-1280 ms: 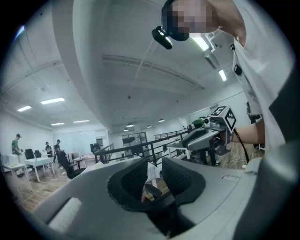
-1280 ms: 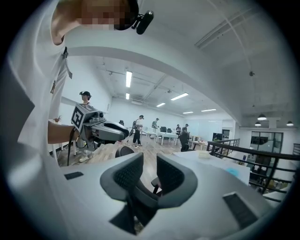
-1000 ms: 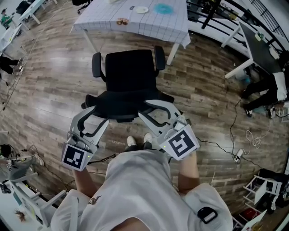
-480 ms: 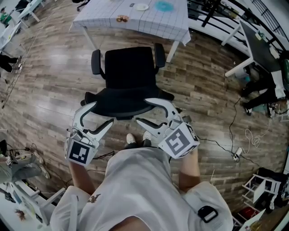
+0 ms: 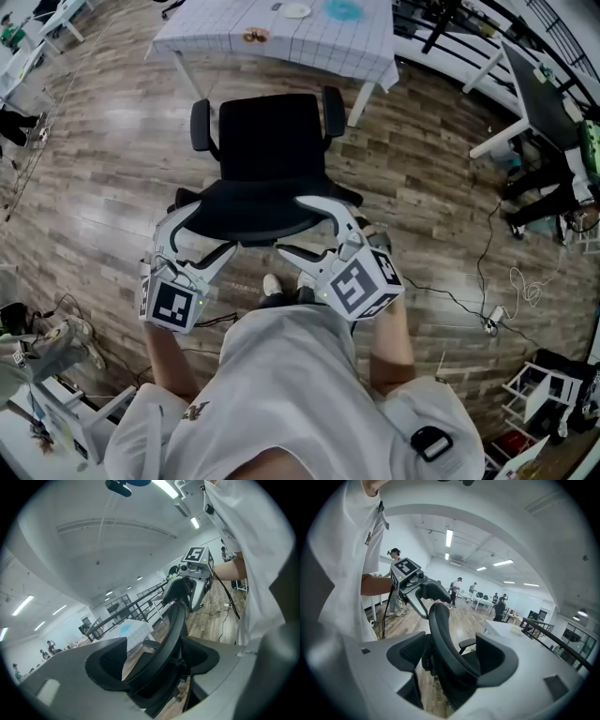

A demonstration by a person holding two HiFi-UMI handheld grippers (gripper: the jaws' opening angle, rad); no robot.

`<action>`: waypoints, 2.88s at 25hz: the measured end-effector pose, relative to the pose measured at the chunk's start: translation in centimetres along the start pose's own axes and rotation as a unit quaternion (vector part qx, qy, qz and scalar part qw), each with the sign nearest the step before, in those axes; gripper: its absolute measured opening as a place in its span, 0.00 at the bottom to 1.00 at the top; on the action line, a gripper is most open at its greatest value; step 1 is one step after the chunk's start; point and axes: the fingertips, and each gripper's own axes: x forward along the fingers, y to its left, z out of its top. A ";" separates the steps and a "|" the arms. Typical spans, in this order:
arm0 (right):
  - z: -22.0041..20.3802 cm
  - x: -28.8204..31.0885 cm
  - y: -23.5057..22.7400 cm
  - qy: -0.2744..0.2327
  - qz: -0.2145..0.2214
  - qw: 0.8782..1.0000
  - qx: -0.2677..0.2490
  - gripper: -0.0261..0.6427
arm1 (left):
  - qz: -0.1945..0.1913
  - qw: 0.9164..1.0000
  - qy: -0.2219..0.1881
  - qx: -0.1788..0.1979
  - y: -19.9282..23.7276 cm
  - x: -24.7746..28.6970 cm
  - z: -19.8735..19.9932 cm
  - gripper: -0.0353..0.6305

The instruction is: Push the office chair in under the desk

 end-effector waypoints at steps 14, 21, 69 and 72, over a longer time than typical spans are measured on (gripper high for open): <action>-1.1 1.7 -1.0 0.006 0.007 1.000 -0.002 0.50 | -0.006 1.000 0.007 -0.026 0.3 1.4 -0.9 0.60; -1.1 2.0 -1.6 0.007 0.012 1.000 0.004 0.50 | -0.003 0.999 0.002 -0.033 0.9 1.9 -0.9 0.62; -1.0 6.1 -7.2 0.034 0.022 0.999 0.024 0.50 | -0.022 0.999 0.004 -0.045 7.2 5.7 -2.6 0.65; -1.2 6.3 -7.7 0.033 0.023 0.999 0.022 0.50 | -0.022 0.999 0.004 -0.045 7.6 6.3 -2.7 0.65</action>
